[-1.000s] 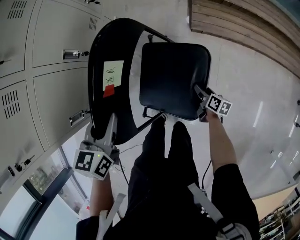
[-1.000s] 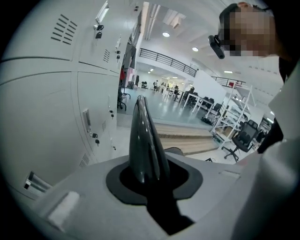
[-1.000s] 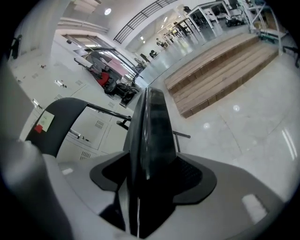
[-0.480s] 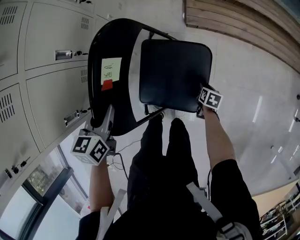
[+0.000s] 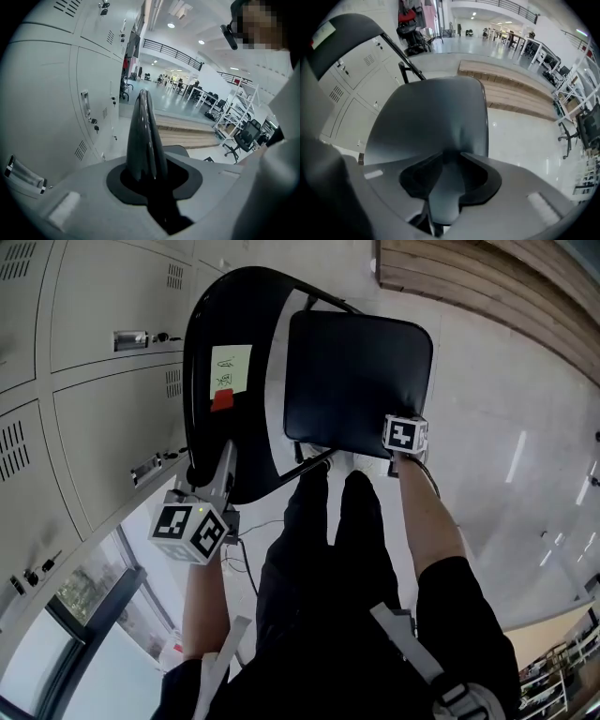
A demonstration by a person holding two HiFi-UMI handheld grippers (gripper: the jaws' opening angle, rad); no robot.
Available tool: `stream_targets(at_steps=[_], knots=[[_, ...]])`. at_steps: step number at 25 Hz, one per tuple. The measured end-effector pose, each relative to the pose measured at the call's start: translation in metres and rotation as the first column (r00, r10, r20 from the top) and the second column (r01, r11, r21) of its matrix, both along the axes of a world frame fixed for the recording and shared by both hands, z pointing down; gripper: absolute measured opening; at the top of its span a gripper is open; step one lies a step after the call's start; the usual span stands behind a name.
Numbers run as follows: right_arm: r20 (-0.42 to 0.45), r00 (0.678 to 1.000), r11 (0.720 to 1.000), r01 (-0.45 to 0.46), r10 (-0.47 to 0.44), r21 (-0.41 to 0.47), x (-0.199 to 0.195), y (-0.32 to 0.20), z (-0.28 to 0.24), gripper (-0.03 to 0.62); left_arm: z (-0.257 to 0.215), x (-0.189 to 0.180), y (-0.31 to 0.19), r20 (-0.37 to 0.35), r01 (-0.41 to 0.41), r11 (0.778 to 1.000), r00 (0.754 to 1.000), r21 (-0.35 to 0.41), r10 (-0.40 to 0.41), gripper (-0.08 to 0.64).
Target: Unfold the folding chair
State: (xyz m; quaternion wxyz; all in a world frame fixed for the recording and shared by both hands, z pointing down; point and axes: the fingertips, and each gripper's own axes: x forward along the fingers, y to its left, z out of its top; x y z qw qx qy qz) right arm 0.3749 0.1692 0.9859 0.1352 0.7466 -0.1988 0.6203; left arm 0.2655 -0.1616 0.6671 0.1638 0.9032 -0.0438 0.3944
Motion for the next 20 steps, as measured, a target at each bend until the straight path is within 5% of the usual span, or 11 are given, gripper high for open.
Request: stream_targets(at_steps=[6, 20], knots=[[0.08, 0.997, 0.999, 0.005, -0.002, -0.038, -0.003, 0.003, 0.016, 0.114, 0.009, -0.003, -0.01, 0.001, -0.009, 1.0, 1.0, -0.011, 0.01, 0.089], [0.052, 0.997, 0.998, 0.066, -0.065, -0.023, -0.008, 0.011, 0.035, 0.115, 0.026, -0.004, -0.024, -0.01, -0.022, 0.998, 1.0, -0.057, 0.021, 0.089]])
